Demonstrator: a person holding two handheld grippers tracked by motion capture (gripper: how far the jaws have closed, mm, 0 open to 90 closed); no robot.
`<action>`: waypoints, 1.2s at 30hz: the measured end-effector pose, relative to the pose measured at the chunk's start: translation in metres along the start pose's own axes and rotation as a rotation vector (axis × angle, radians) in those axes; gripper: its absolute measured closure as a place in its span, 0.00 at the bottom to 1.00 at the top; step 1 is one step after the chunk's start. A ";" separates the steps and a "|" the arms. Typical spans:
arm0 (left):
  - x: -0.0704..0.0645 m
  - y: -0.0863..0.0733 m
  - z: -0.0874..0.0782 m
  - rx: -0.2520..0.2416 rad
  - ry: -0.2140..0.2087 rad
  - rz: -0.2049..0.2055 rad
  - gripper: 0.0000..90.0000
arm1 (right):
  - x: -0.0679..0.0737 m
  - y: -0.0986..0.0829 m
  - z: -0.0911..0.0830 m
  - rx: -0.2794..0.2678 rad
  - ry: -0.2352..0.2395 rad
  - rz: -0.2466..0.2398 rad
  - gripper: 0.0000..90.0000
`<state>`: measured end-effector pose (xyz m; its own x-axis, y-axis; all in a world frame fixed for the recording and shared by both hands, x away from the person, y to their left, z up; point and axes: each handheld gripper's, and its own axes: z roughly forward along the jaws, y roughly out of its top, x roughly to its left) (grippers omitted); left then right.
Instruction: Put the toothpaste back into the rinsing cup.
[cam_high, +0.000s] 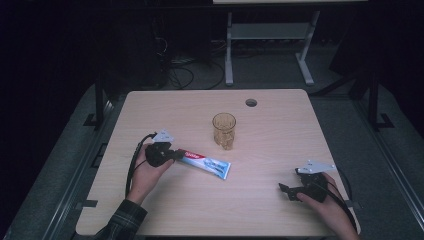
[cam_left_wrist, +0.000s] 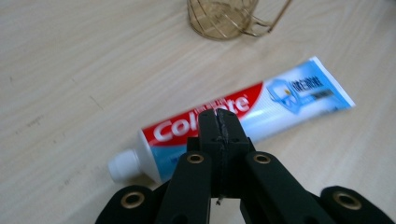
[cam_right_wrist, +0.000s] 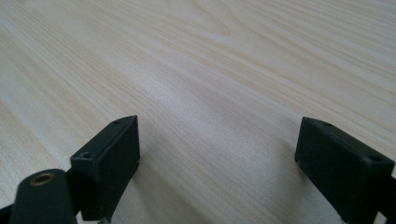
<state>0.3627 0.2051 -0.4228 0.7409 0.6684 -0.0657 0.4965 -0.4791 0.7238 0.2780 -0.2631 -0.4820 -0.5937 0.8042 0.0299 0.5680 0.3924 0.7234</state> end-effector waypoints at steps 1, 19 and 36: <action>0.002 0.002 0.002 -0.003 -0.002 -0.003 1.00 | 0.000 0.000 0.000 0.000 0.000 0.000 0.15; 0.032 0.017 0.036 0.056 0.028 -0.008 1.00 | 0.000 0.000 0.000 0.000 0.001 -0.001 0.15; 0.032 0.008 0.038 0.122 0.034 0.009 1.00 | -0.001 0.000 0.000 0.000 0.003 -0.002 0.15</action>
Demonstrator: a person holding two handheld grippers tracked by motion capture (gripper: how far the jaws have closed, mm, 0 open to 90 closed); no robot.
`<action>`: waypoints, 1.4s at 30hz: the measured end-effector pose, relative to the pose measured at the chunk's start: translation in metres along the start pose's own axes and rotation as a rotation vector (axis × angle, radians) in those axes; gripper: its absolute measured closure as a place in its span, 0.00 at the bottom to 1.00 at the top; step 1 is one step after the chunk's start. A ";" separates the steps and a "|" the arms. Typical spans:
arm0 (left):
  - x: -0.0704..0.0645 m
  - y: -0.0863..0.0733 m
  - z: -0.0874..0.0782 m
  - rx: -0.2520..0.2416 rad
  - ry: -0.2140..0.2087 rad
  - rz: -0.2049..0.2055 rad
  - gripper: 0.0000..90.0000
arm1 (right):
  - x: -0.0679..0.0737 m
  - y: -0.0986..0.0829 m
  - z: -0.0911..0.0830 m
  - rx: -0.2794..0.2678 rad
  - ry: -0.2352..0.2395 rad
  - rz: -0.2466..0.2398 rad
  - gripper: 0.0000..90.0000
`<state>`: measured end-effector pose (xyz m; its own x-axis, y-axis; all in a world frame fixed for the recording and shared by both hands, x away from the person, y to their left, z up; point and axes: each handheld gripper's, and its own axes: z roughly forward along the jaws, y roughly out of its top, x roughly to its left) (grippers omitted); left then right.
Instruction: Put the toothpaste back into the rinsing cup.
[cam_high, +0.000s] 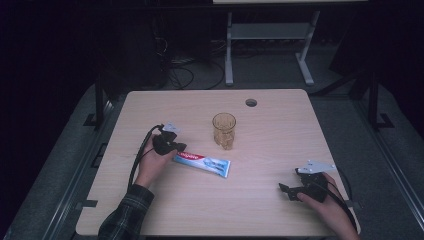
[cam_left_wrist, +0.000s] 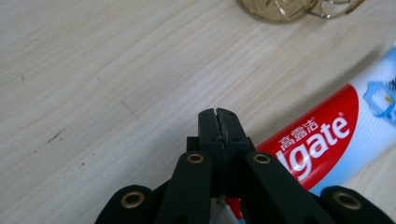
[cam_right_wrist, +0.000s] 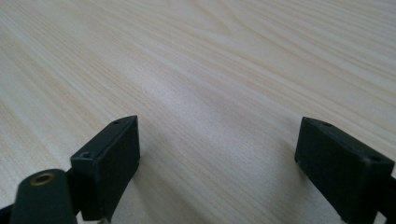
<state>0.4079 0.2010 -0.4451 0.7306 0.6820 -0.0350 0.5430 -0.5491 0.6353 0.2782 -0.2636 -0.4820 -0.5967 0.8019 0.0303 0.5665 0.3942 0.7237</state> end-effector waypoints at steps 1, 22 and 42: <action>-0.001 -0.002 0.000 0.010 0.002 0.007 1.00 | 0.000 0.000 0.000 0.000 0.001 -0.001 0.15; -0.013 -0.020 -0.008 0.075 -0.018 0.035 1.00 | 0.000 0.000 0.000 0.000 0.002 -0.001 0.15; -0.035 -0.037 -0.026 0.087 -0.052 0.039 1.00 | 0.000 0.000 0.000 0.000 0.002 -0.001 0.15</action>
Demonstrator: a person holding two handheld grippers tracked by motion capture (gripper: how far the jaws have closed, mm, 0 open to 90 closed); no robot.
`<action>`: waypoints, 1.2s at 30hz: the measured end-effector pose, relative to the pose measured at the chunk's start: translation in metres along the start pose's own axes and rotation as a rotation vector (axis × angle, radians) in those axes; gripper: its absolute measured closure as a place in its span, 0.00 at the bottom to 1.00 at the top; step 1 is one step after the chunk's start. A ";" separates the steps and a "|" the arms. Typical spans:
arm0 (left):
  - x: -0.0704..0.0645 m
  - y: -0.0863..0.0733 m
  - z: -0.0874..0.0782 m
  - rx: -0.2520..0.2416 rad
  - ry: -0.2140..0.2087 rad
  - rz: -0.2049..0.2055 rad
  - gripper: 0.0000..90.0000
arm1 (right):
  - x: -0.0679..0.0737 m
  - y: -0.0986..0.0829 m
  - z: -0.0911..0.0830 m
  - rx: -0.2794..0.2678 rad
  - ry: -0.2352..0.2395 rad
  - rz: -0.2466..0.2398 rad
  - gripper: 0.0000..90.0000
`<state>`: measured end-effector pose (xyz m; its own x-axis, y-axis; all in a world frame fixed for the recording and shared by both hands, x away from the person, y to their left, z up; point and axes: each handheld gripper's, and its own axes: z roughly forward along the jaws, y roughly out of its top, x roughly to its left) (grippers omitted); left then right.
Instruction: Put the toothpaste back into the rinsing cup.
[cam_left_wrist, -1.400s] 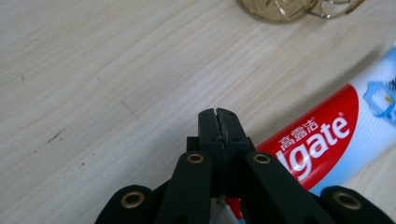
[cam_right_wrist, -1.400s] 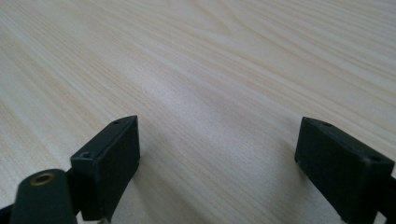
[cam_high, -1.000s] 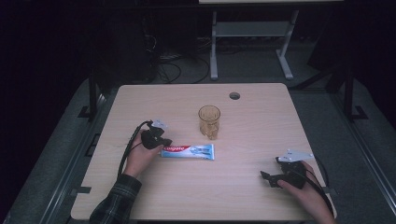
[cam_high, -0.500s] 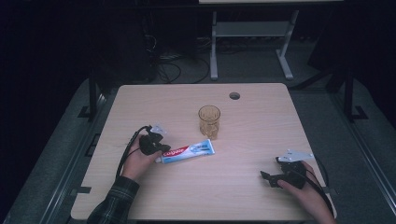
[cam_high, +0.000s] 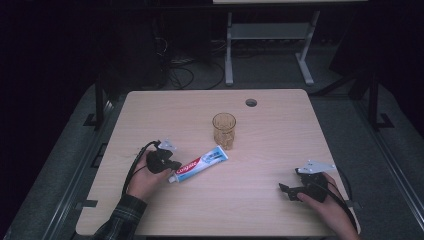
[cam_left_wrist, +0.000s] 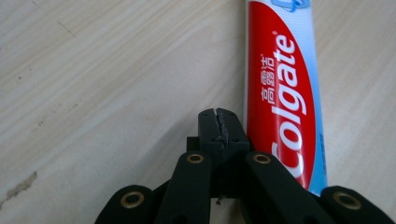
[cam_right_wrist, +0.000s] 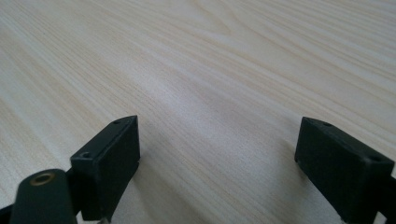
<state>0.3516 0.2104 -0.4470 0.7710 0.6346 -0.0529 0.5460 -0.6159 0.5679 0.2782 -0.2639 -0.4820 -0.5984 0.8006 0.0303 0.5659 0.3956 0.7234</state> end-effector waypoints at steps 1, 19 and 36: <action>-0.001 -0.001 -0.001 0.001 -0.001 0.001 1.00 | 0.000 0.000 0.000 0.000 0.000 0.000 0.15; -0.021 -0.012 -0.007 0.018 -0.028 0.009 1.00 | 0.000 0.000 0.000 0.000 0.000 0.000 0.15; -0.010 0.002 -0.022 -0.026 0.055 -0.052 0.70 | 0.000 0.000 0.000 0.000 0.000 0.000 0.15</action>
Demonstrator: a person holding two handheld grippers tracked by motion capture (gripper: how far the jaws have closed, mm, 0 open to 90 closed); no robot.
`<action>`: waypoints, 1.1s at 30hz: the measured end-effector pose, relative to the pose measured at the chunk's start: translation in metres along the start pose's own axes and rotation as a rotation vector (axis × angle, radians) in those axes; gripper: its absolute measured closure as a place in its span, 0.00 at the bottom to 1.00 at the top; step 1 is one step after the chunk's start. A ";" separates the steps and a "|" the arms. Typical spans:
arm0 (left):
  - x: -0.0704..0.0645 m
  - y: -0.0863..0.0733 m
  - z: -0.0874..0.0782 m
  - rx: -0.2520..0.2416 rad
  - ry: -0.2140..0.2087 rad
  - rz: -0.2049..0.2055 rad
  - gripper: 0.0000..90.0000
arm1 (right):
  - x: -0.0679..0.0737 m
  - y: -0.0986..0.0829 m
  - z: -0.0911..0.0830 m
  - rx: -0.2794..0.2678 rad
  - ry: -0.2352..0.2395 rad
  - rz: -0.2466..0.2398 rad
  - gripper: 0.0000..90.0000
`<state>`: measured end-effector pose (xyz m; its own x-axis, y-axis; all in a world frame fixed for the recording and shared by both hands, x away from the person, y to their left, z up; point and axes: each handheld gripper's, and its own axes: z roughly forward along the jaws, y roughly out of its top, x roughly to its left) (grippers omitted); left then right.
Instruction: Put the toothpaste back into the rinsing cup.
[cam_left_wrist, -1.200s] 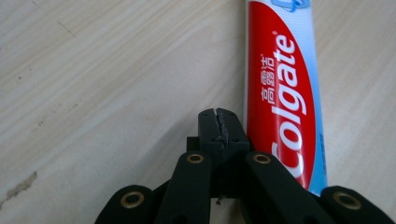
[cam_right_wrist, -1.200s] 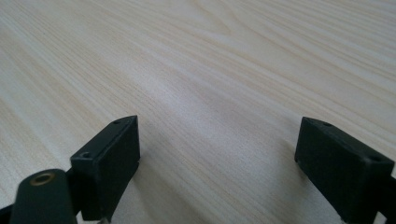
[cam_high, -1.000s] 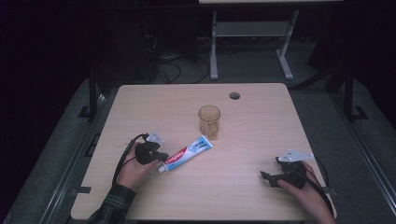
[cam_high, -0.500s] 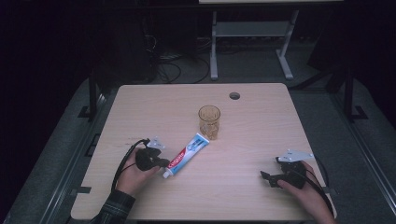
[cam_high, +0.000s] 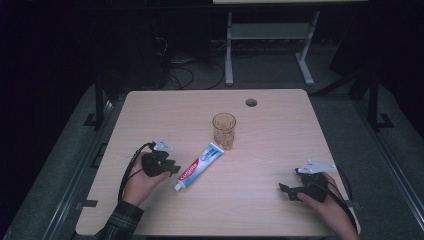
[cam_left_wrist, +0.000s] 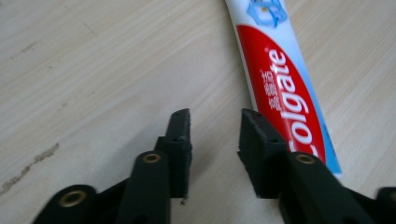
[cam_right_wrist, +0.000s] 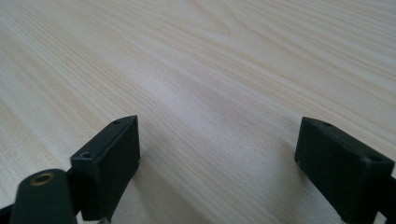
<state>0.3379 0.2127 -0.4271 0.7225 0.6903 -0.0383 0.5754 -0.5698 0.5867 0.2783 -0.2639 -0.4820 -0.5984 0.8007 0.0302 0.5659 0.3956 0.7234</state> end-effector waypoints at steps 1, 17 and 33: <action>0.000 0.002 0.000 -0.001 -0.003 -0.008 0.67 | 0.000 0.000 0.000 0.000 0.000 0.000 0.15; -0.011 0.037 0.010 -0.012 -0.010 -0.007 0.36 | 0.000 0.000 0.000 0.000 0.000 0.000 0.15; -0.019 0.064 0.036 -0.013 -0.042 -0.005 0.36 | 0.000 0.000 0.000 0.000 0.000 0.000 0.15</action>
<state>0.3751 0.1471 -0.4179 0.7352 0.6737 -0.0755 0.5746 -0.5601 0.5967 0.2783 -0.2639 -0.4820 -0.5985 0.8005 0.0300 0.5656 0.3957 0.7236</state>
